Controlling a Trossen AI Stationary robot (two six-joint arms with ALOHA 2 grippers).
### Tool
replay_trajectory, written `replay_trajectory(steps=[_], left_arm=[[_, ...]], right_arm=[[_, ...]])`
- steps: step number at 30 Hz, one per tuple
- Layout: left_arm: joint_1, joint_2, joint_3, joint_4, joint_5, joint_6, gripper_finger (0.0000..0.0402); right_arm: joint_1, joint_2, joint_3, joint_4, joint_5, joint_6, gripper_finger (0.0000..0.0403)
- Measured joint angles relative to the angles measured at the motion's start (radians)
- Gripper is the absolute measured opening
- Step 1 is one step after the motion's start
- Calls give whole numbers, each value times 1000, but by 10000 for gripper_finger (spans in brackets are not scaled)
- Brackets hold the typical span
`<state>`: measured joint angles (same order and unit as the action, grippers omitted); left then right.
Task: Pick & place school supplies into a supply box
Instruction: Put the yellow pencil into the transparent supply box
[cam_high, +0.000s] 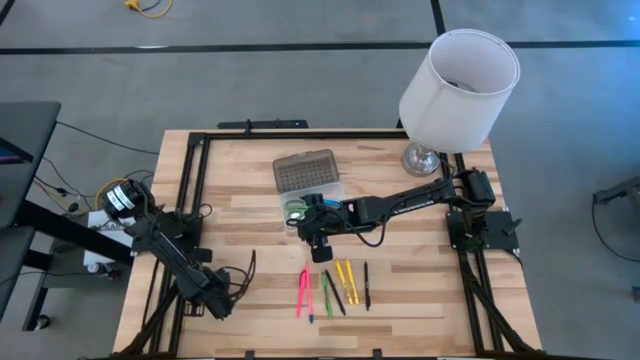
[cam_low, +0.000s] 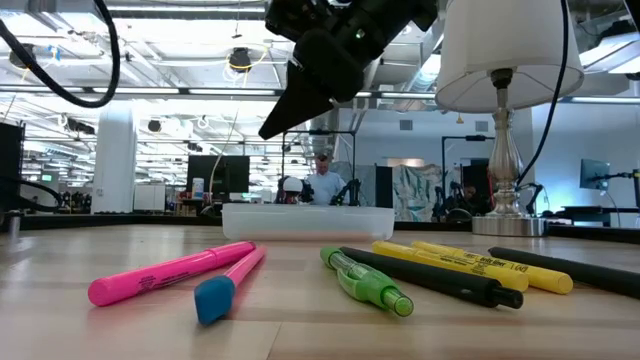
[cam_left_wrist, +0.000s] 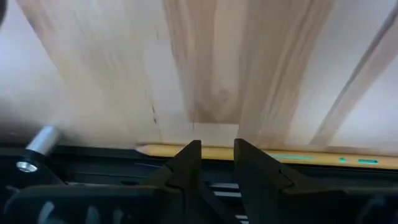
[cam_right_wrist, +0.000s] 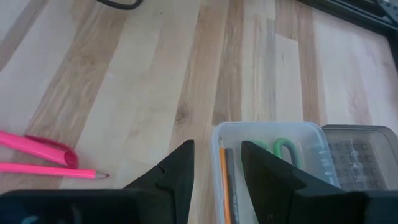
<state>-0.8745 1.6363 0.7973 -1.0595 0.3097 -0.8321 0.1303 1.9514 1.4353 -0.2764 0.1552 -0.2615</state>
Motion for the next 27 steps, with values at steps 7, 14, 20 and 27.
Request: replay_trajectory(steps=[7, 14, 20, 27], left_arm=[[-5, 0, -50, 5, 70, -38, 91], [-15, -2, -72, 46, 89, -55, 91], [-17, 1, -51, 104, 48, -35, 91], [-17, 2, 32, 66, -70, 24, 91]], right_arm=[[0, 0, 0, 0, -1, 0, 127], [0, 0, 0, 0, -1, 0, 127], [0, 0, 0, 1, -1, 0, 127], [0, 0, 0, 3, -2, 0, 127]])
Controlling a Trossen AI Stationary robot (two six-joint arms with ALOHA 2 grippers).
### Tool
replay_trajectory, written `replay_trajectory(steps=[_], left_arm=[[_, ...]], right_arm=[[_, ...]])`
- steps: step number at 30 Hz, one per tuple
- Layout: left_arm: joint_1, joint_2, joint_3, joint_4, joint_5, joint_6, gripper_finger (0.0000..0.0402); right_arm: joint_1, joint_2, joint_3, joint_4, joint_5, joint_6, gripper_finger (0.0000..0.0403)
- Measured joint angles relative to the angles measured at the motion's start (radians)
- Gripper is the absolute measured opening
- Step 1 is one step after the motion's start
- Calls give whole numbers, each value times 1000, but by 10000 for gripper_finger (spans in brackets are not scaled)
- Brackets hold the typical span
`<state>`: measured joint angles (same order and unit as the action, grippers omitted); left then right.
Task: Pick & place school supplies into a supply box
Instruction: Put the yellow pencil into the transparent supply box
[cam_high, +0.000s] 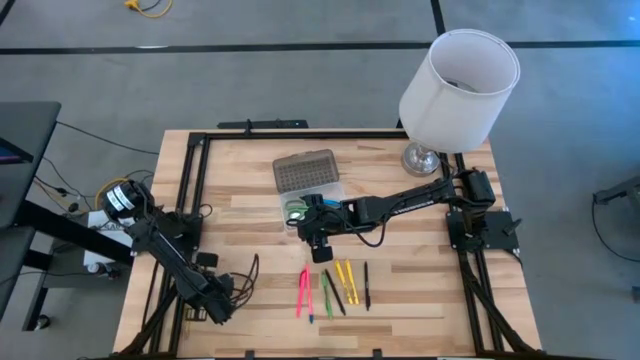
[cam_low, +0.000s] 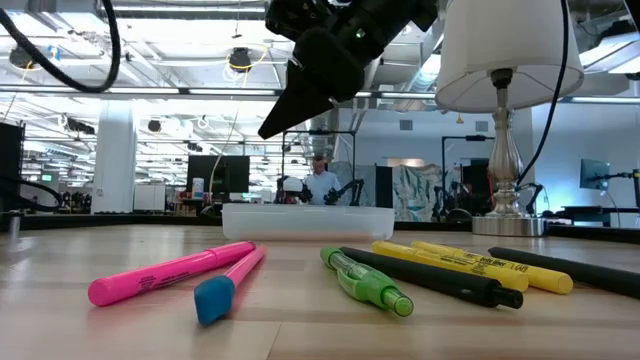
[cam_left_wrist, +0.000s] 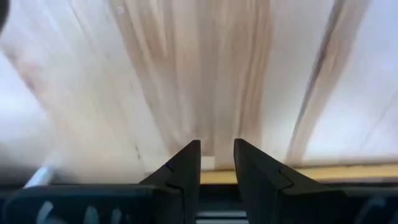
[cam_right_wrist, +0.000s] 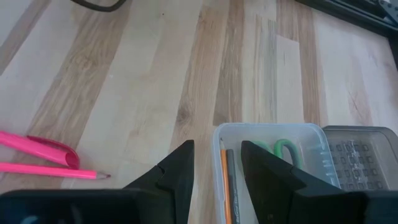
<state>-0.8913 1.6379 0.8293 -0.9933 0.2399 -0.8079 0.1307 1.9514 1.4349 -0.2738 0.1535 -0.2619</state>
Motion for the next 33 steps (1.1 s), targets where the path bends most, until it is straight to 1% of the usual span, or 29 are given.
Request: replay_trajectory(steps=[6, 12, 15, 18, 25, 31, 33], left_arm=[[0, 0, 31, -117, -6, -14, 91], [0, 0, 30, -157, 47, -42, 91], [0, -1, 4, -154, 81, -52, 91], [-1, -1, -37, -124, 124, -68, 91], [-6, -2, -86, -34, 155, -93, 91], [-8, -3, -88, 20, 145, -90, 91], [-8, -2, -85, 50, 121, -74, 91]], right_arm=[[0, 0, 0, 0, 0, 0, 127], [0, 0, 0, -1, 0, 0, 127], [0, 0, 0, -1, -1, 0, 127], [0, 0, 0, -1, -1, 0, 127], [0, 0, 0, -1, -1, 0, 127], [0, 0, 0, -1, -1, 0, 127], [0, 0, 0, -1, -1, 0, 127]])
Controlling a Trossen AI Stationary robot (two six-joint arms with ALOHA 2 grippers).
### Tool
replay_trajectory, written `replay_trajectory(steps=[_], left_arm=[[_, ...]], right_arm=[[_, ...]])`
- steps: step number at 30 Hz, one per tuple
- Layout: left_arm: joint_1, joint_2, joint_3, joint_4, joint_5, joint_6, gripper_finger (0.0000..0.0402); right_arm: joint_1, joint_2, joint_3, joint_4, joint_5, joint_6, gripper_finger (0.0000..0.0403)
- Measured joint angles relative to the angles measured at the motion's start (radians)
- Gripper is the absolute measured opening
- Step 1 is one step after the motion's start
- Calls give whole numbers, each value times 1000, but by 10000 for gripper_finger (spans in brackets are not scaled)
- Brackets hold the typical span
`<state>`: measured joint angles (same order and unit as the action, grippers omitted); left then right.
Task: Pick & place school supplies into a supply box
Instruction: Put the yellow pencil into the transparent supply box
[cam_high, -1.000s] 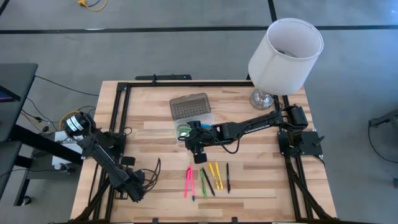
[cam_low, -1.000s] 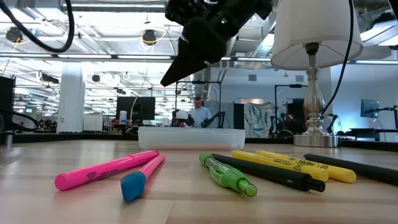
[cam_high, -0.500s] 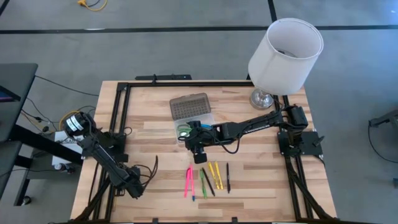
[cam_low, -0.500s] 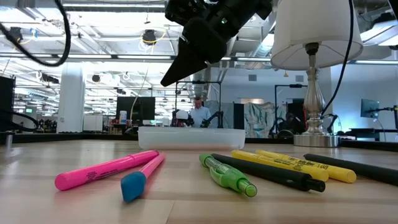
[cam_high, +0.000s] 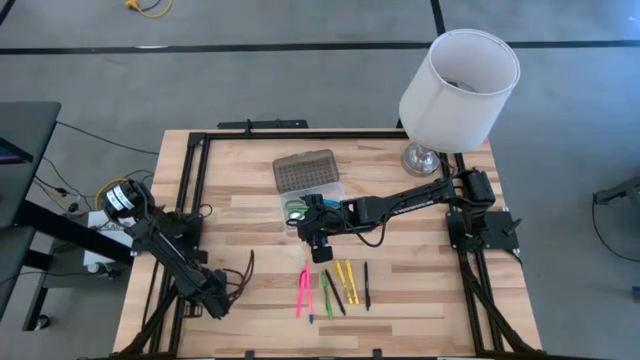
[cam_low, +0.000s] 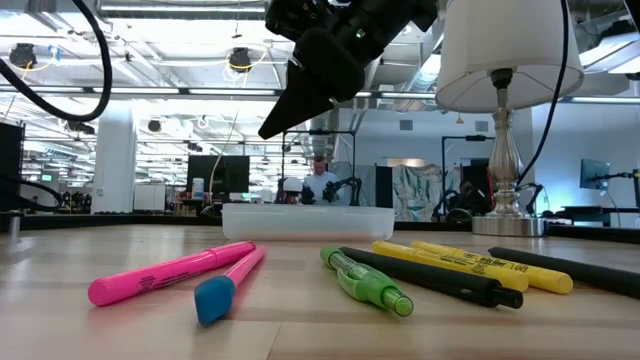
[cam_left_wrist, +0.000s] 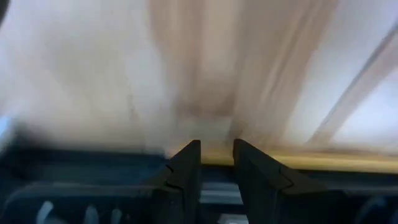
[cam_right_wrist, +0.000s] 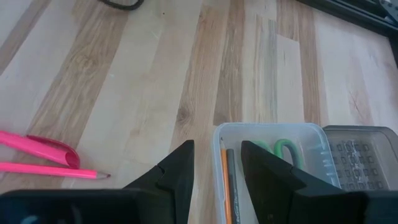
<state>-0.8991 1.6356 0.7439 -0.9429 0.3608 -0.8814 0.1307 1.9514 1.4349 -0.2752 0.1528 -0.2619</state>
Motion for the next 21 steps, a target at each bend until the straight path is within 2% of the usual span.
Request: replay_trajectory(steps=[10, 14, 21], left_arm=[[0, -1, 141, -82, -235, 102, 91], [1, -2, 163, -150, -231, 96, 91], [0, -2, 116, -199, -107, 30, 91]], right_arm=[[0, 0, 0, 15, 0, 0, 127], [0, 0, 0, 14, 0, 0, 127], [0, 0, 0, 8, 0, 0, 127]])
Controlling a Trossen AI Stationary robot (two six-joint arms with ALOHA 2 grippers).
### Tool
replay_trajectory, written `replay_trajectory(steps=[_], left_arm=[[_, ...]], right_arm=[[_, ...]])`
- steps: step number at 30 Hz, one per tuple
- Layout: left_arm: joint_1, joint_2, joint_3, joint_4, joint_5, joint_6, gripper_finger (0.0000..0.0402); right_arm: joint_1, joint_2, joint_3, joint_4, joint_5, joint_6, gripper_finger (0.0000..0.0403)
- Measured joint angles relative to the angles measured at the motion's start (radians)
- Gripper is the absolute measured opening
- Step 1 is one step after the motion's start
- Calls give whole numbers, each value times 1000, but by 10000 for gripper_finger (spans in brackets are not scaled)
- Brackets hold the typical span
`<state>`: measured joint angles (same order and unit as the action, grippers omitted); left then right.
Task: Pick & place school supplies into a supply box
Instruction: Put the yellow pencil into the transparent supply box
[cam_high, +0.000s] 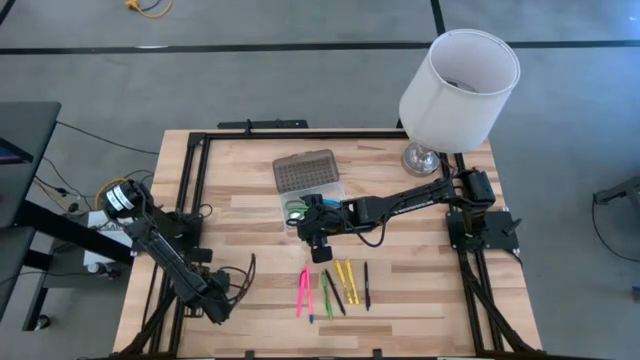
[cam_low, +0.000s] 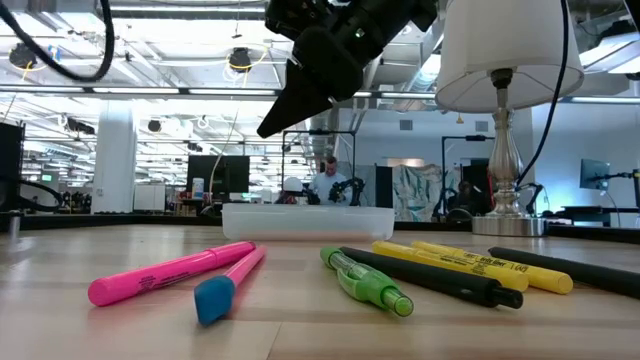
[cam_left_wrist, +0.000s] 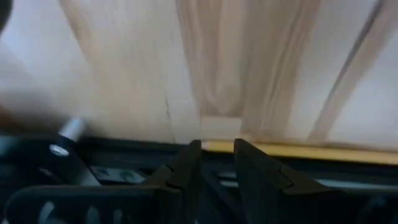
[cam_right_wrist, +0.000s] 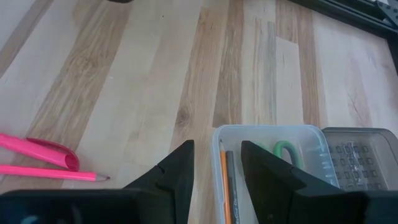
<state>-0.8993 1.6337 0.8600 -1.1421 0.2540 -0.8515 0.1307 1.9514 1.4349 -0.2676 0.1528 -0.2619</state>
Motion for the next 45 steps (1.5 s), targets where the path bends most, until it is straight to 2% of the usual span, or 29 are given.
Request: replay_trajectory(steps=[9, 19, 22, 30, 38, 45], left_arm=[[0, 1, -80, 71, 97, -34, 91], [-17, 0, -128, 191, 126, -69, 91], [-17, 0, -116, 194, 86, -56, 91], [5, 0, -43, 166, -100, 11, 91], [15, -19, 6, -24, -110, -81, 91], [2, -146, 10, 126, -185, -211, 91]], right_arm=[[0, 0, 0, 0, 0, 0, 127], [0, 0, 0, 0, 0, 0, 127], [0, 0, 0, 0, 0, 0, 127], [-2, 0, 0, 7, 0, 0, 127], [-2, 0, 0, 6, 0, 0, 127], [-1, 0, 0, -2, 0, 0, 127]])
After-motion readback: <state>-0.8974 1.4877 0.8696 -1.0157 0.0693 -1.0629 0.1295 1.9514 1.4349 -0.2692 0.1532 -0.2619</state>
